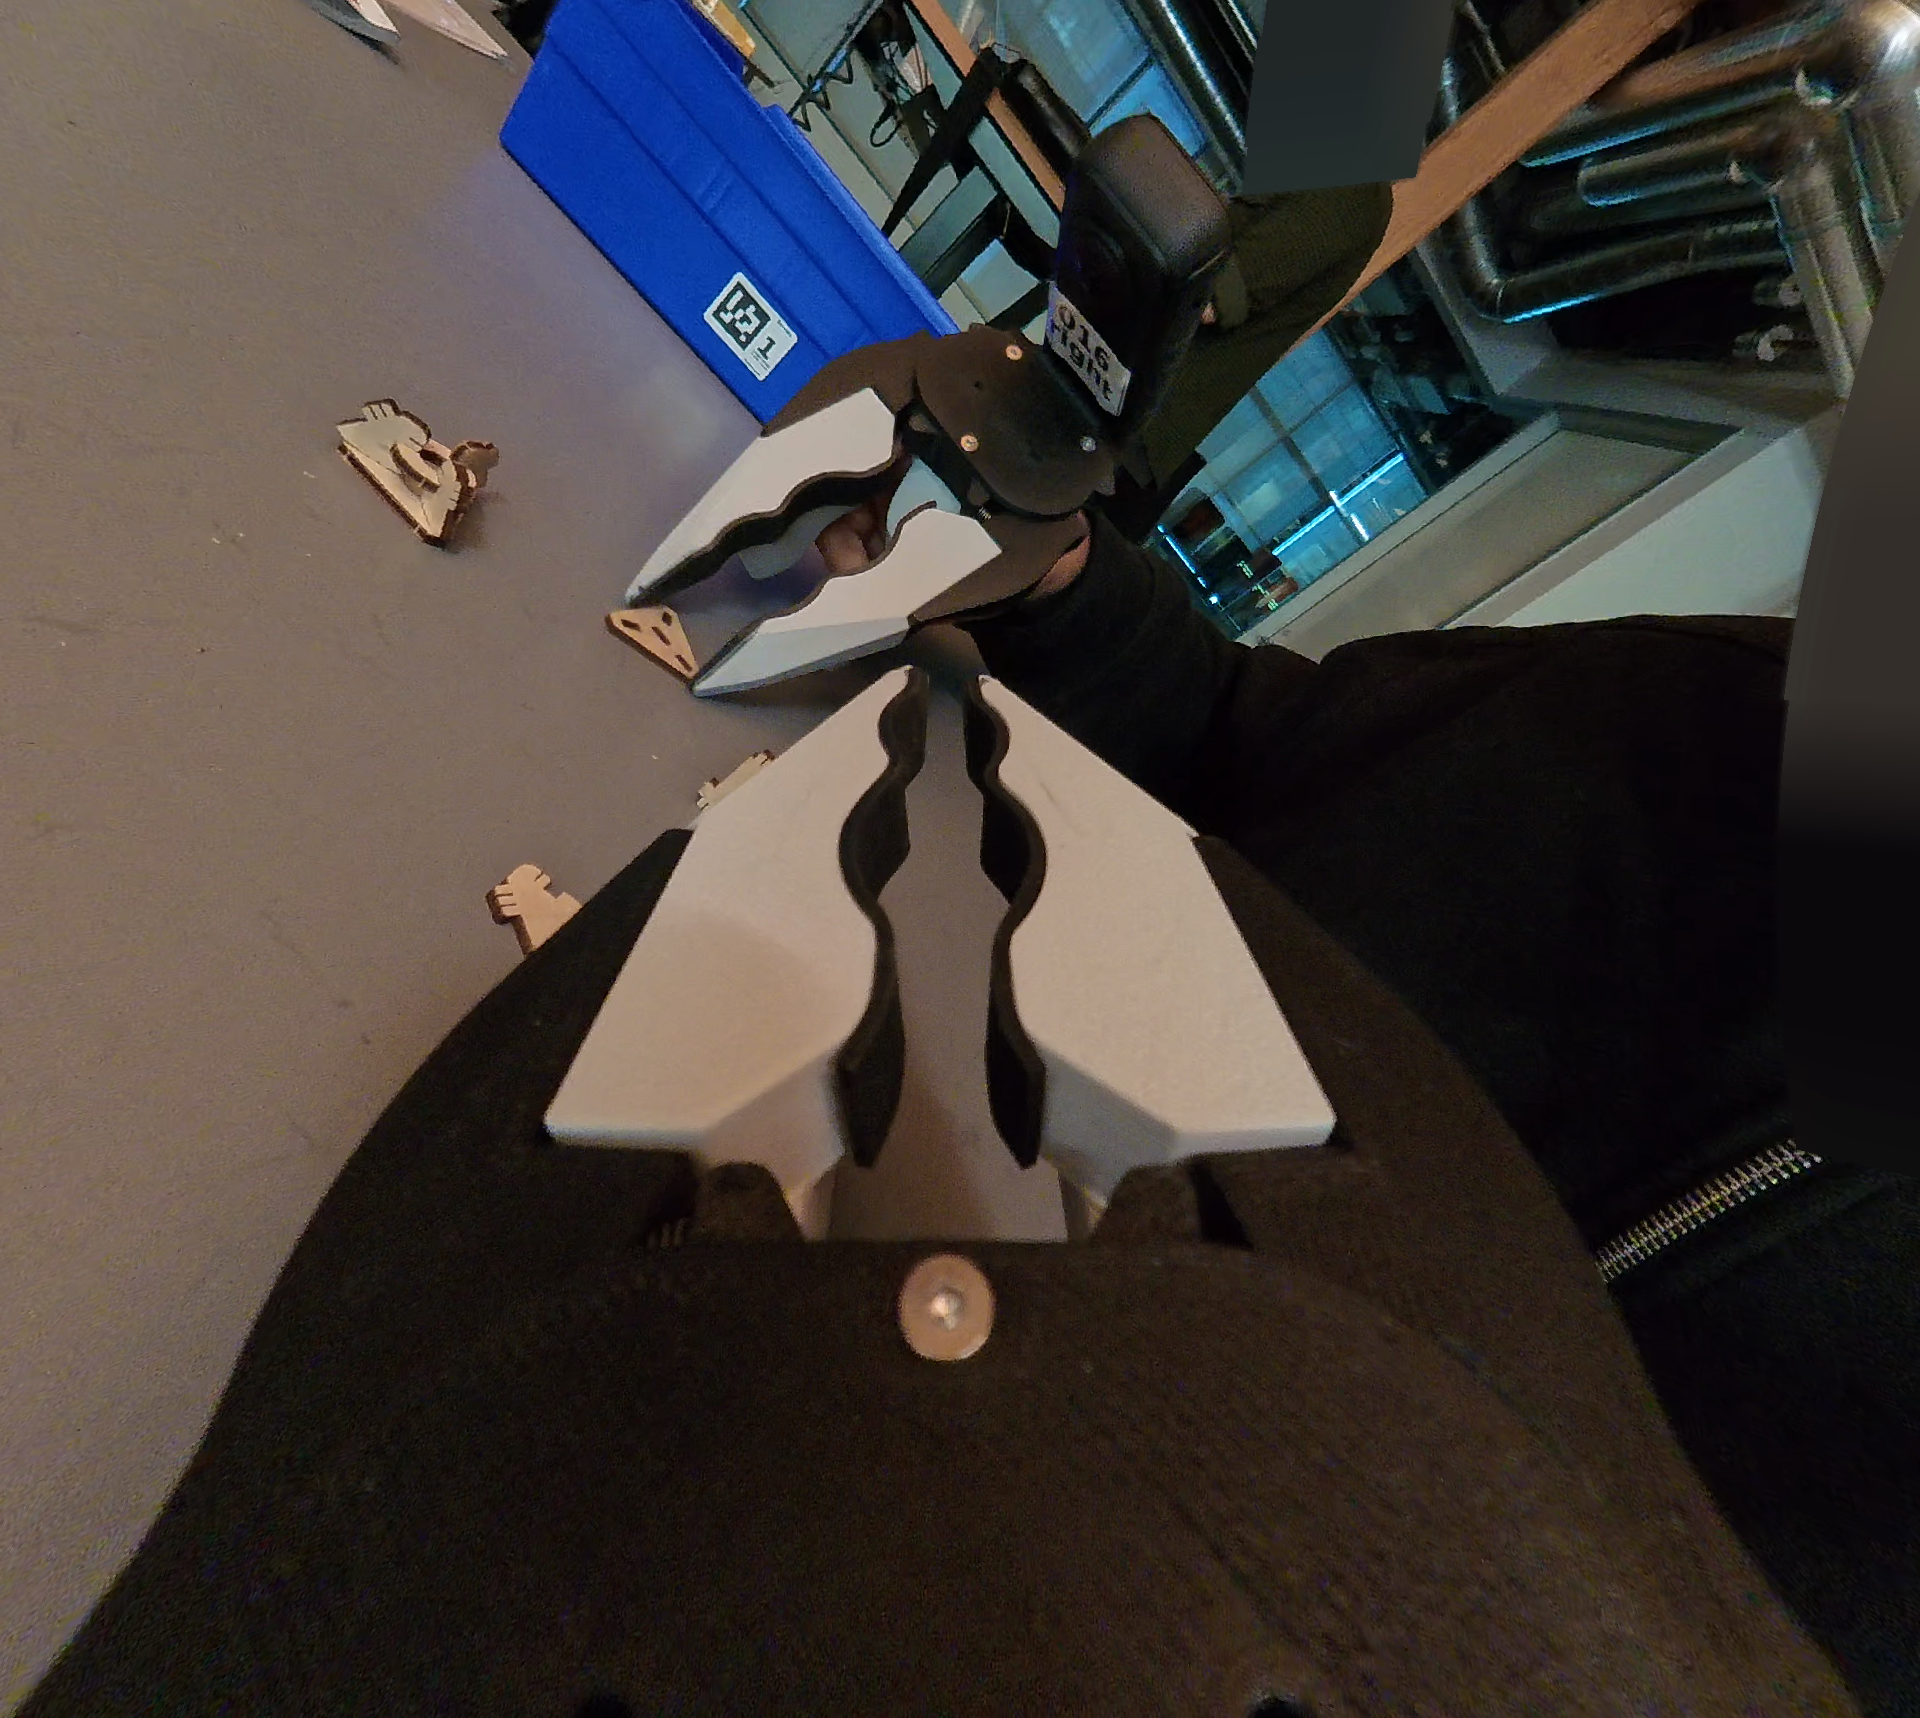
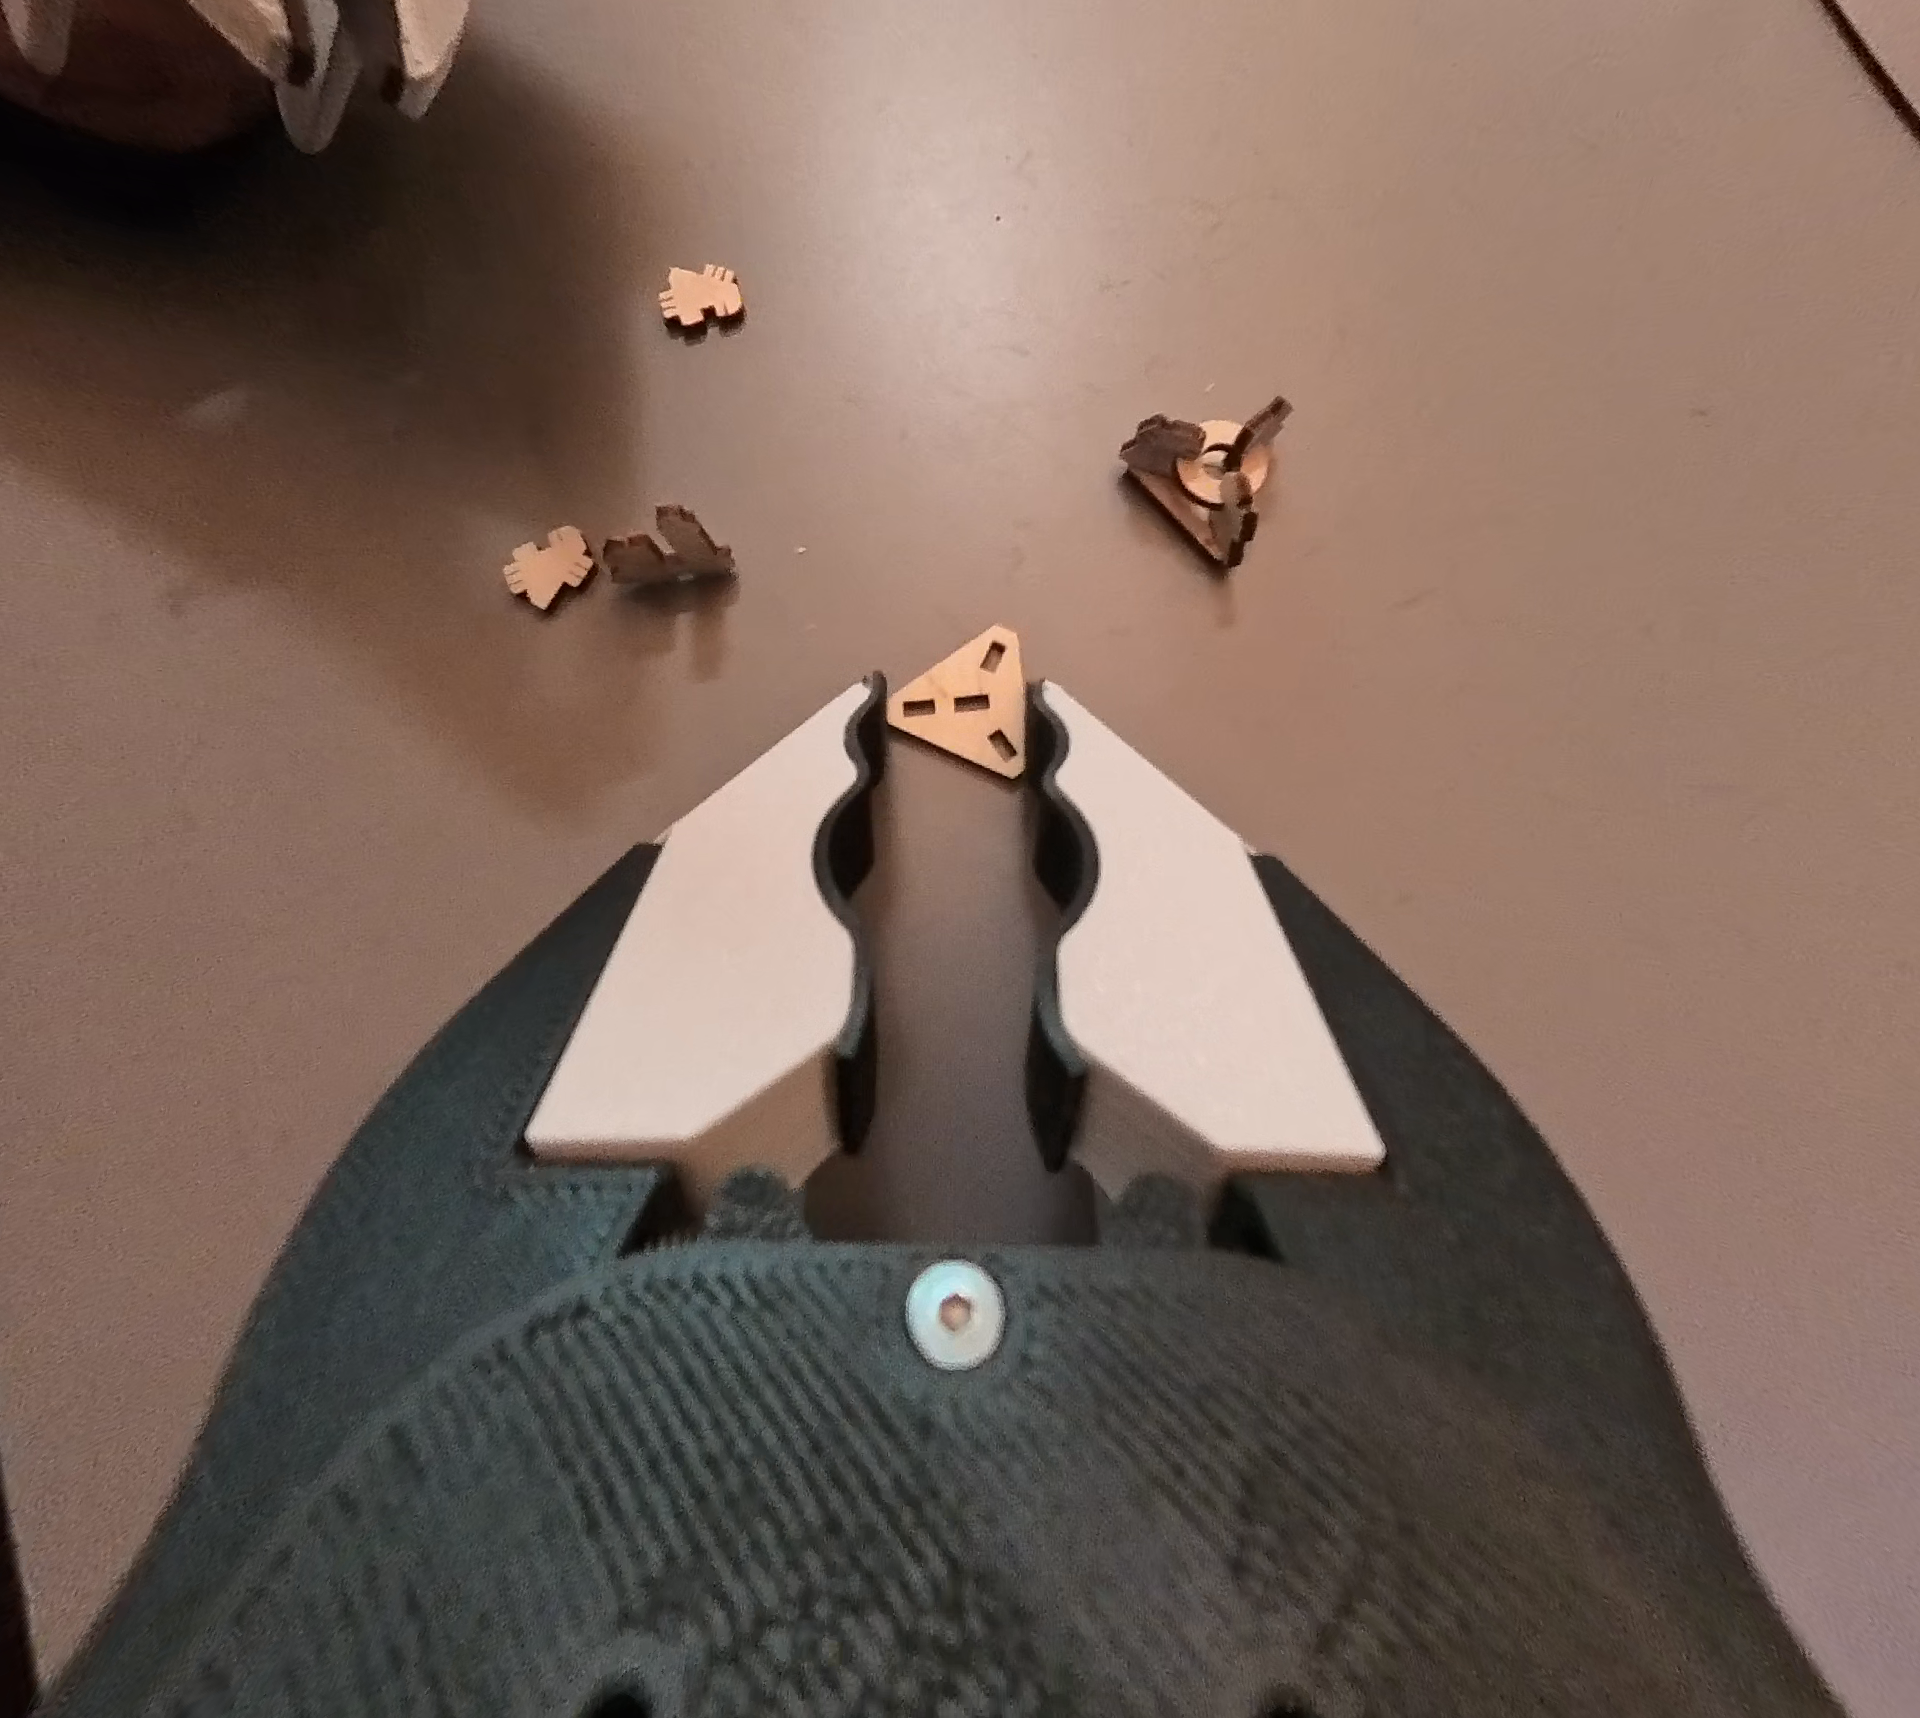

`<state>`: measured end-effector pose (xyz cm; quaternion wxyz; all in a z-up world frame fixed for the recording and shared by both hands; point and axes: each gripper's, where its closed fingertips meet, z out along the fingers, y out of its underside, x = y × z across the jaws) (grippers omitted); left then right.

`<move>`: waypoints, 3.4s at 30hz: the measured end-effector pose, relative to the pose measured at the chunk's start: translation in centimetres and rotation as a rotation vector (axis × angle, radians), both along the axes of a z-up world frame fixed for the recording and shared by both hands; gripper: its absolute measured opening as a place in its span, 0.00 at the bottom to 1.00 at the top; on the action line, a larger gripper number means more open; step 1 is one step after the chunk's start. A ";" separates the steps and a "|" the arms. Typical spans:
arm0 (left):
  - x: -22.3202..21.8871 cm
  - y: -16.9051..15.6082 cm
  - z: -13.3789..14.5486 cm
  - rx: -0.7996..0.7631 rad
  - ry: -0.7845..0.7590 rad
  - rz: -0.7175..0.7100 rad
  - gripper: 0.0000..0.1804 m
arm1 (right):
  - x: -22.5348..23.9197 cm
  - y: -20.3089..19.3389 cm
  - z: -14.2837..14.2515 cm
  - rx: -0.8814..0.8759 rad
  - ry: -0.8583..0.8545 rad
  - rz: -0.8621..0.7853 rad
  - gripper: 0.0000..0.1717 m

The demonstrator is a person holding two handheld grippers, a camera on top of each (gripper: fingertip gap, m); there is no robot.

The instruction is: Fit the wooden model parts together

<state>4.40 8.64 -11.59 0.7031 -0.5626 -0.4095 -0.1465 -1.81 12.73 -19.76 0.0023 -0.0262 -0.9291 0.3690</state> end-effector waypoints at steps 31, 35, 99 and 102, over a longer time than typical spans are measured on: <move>0.0 -0.3 0.2 0.019 0.004 0.013 0.02 | 5.4 -3.1 2.5 -0.028 -0.025 0.131 0.15; 0.0 -0.3 0.2 0.020 0.005 0.013 0.02 | 5.3 -3.1 2.5 -0.023 -0.024 0.133 0.15; -2.1 0.8 -5.3 -0.362 -0.186 0.034 0.10 | 5.3 -2.9 2.3 -0.110 -0.041 0.183 0.15; -2.0 1.2 -5.8 -0.342 -0.239 0.008 0.10 | 5.3 -3.0 2.3 -0.126 -0.035 0.186 0.15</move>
